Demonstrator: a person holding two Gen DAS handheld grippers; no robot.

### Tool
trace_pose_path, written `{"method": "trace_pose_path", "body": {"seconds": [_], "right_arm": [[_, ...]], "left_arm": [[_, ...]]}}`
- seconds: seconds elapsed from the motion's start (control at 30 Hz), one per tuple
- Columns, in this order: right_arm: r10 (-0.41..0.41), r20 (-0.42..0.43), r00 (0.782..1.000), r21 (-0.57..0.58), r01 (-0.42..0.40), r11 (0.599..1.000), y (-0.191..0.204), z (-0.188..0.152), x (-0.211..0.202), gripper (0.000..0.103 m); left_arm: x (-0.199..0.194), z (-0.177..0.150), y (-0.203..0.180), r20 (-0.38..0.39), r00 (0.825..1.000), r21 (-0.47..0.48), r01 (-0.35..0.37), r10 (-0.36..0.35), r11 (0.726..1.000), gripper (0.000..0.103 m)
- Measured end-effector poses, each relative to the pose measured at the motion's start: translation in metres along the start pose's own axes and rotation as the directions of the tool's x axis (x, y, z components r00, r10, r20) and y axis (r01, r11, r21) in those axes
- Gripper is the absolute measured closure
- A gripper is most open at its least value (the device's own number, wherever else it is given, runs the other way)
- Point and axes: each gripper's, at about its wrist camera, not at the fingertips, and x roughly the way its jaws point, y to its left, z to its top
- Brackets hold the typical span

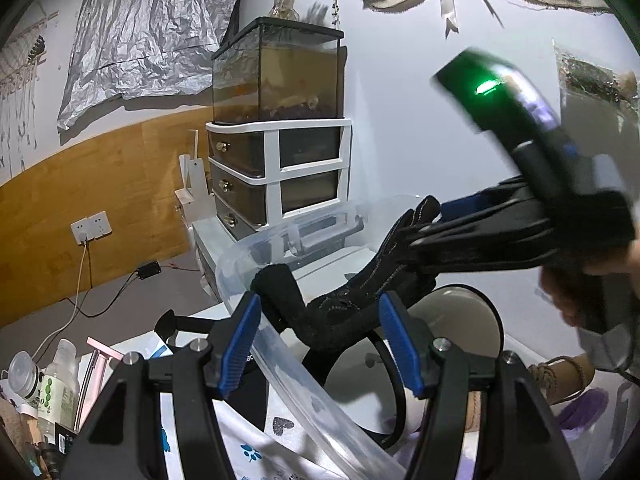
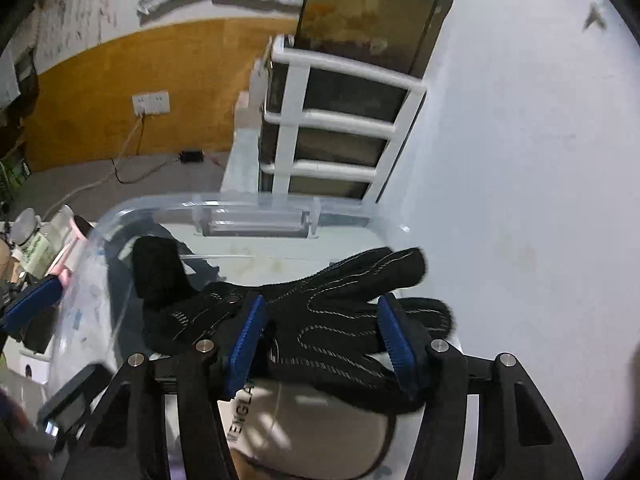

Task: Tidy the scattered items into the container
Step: 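Lower the glove into the bin and open both grippers, then withdraw both grippers from the bin back over the desk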

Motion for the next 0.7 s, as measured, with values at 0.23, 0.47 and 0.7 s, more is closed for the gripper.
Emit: {"method": "trace_pose_path", "body": {"seconds": [0.23, 0.47, 0.7], "right_arm": [[0.016, -0.192, 0.981, 0.030, -0.010, 0.999, -0.008, -0.022, 0.056, 0.045], [-0.014, -0.239, 0.971, 0.005, 0.016, 1.000, -0.001, -0.028, 0.074, 0.045], [-0.053, -0.283, 0.958, -0.029, 0.047, 0.998, 0.007, -0.034, 0.091, 0.045]], "left_arm": [[0.007, 0.000, 0.005, -0.002, 1.000, -0.004, -0.004, 0.004, 1.000, 0.042], [0.009, 0.000, 0.006, 0.002, 1.000, -0.006, -0.009, 0.009, 1.000, 0.042], [0.005, -0.001, 0.005, 0.003, 1.000, -0.008, -0.009, 0.009, 1.000, 0.042]]}}
